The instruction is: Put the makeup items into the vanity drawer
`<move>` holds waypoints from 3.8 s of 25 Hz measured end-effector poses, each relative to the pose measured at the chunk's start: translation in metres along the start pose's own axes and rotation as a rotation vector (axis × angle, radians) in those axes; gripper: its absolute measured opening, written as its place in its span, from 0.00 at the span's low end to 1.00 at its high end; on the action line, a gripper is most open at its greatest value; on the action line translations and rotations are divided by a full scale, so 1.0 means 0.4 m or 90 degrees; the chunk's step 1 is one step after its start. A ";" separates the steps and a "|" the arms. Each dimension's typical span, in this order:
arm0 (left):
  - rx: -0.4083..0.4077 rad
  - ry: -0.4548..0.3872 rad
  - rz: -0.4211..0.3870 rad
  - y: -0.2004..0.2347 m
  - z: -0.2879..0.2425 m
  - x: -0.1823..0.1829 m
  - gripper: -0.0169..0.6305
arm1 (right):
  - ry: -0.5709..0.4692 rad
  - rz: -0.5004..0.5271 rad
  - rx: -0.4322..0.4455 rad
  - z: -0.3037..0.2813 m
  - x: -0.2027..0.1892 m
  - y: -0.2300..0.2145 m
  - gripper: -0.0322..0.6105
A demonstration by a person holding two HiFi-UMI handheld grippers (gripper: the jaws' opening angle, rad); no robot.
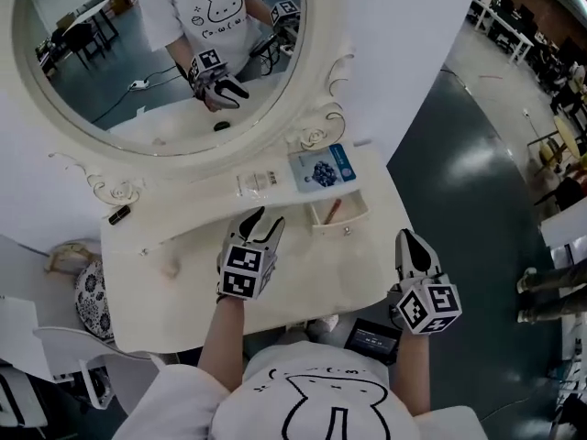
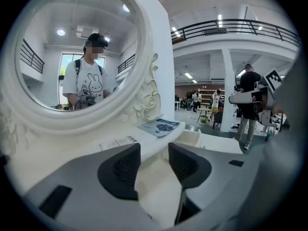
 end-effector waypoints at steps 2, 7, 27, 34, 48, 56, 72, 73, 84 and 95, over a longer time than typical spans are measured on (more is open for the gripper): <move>0.022 0.000 0.011 0.024 0.028 -0.011 0.36 | 0.002 0.005 0.024 -0.023 0.004 0.021 0.06; 0.067 0.005 0.038 0.072 0.081 -0.049 0.36 | 0.015 0.011 0.077 -0.073 -0.007 0.073 0.06; 0.093 0.182 0.123 0.060 0.087 -0.329 0.49 | 0.136 -0.031 0.125 -0.101 -0.203 0.093 0.06; 0.124 0.230 0.118 0.069 0.051 -0.354 0.49 | 0.150 -0.030 0.134 -0.118 -0.223 0.074 0.06; 0.154 0.201 0.107 0.095 0.066 -0.312 0.10 | 0.133 -0.028 0.141 -0.143 -0.188 0.074 0.06; 0.154 0.141 0.111 0.117 0.078 -0.203 0.10 | 0.083 -0.005 0.144 -0.150 -0.088 0.075 0.06; 0.111 0.013 0.065 0.072 0.048 0.022 0.10 | -0.009 0.011 0.107 -0.119 0.051 0.014 0.06; 0.106 0.010 0.061 0.062 0.041 0.029 0.10 | -0.010 0.011 0.103 -0.112 0.052 0.006 0.06; 0.014 -0.012 0.016 -0.075 -0.065 0.096 0.10 | -0.029 0.005 0.004 0.006 0.058 -0.115 0.06; -0.071 -0.020 -0.022 -0.223 -0.174 0.125 0.11 | -0.033 0.007 -0.100 0.148 0.054 -0.237 0.06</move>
Point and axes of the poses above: the fingertips, and each gripper's own axes: z backward along the fingers, y to its left, x out of its top, the point moved 4 cm from there along z, backward along the fingers, and after that the axes turned 4 degrees about x, right-handed, at the moved point
